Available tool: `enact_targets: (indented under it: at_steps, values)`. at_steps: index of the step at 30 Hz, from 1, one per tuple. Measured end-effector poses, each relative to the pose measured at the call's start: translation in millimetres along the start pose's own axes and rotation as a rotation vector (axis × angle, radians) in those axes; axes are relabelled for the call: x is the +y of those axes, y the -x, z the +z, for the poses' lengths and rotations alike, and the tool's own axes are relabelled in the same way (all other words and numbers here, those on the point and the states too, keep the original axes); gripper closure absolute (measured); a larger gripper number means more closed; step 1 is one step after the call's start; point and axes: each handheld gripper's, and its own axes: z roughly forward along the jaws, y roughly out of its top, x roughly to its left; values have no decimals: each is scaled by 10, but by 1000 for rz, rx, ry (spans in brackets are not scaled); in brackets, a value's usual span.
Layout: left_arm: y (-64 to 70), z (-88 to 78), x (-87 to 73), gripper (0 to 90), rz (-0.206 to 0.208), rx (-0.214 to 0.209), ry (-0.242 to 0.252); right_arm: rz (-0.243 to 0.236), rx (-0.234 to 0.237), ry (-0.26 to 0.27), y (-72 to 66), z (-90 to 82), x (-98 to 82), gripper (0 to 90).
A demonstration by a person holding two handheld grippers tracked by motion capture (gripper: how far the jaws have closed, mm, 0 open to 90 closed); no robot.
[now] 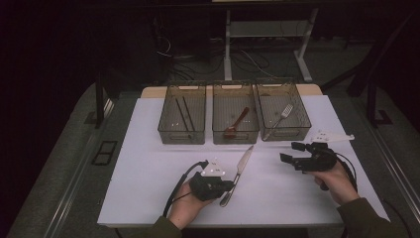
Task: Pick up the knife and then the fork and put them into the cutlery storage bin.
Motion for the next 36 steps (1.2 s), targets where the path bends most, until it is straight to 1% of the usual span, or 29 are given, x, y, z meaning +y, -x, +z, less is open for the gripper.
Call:
enact_targets:
  at_steps: [1,3,4,6,7,8,9,10,11,13,14,15,16,17,18,19,20,21,23,24,25,26,28,29,31,33,35,36]
  values:
    - [20,32,-1,887,4,-7,-10,-10,-3,-5,-29,5,-31,237]
    - [61,90,-5,888,12,-8,-27,-19,7,-8,-77,10,-85,215]
    - [69,104,-8,888,25,-11,-43,-20,11,-10,-102,9,-108,211]
    - [82,129,-20,888,25,-7,-63,-30,18,-7,-146,5,-153,209]
    - [67,129,-28,888,43,-6,-87,-36,23,-8,-165,1,-171,204]
    - [73,146,-42,888,22,-1,-85,-40,27,-11,-180,-3,-185,202]
    - [58,141,-53,888,32,-4,-96,-45,28,-10,-188,-6,-198,202]
    - [51,140,-61,889,21,-12,-87,-41,26,-8,-196,-8,-210,202]
    - [59,137,-62,889,10,-7,-80,-36,26,-9,-201,-13,-220,202]
    - [46,103,-56,890,29,11,-96,-39,23,-7,-202,-17,-233,195]
    - [37,88,-55,890,27,23,-97,-34,19,-6,-202,-19,-235,195]
    - [26,70,-58,890,25,49,-98,-31,17,-6,-199,-24,-236,195]
    - [4,50,-62,890,22,70,-110,-34,15,1,-193,-26,-236,195]
    - [-20,36,-77,889,5,62,-113,-29,13,4,-191,-30,-234,195]
    - [-26,23,-97,889,-33,45,-93,-26,12,7,-187,-34,-232,195]
    - [-19,21,-106,889,-57,26,-72,-26,12,8,-183,-36,-232,195]
    - [2,20,-105,889,-46,11,-73,-24,11,8,-183,-37,-232,195]
    - [33,32,-96,889,-19,2,-74,-23,11,10,-183,-38,-233,196]
    - [103,69,-82,889,23,-9,-100,-22,10,13,-180,-38,-231,195]
    - [138,104,-83,889,30,2,-111,-20,10,13,-179,-38,-231,195]
    - [146,121,-87,890,42,-1,-124,-19,9,12,-179,-37,-232,195]
    - [150,130,-88,890,40,2,-123,-20,9,12,-179,-37,-233,195]
    - [167,128,-80,891,64,47,-142,-20,9,11,-179,-37,-236,195]
    - [158,122,-84,891,65,67,-145,-20,9,12,-177,-38,-236,195]
    - [105,96,-95,891,50,80,-145,-24,8,14,-172,-41,-236,195]
    - [59,79,-106,891,39,103,-137,-22,8,19,-169,-45,-234,196]
    - [10,60,-111,891,34,141,-138,-18,6,22,-168,-51,-233,196]
    - [-28,40,-110,891,43,164,-150,-15,5,24,-166,-55,-232,196]
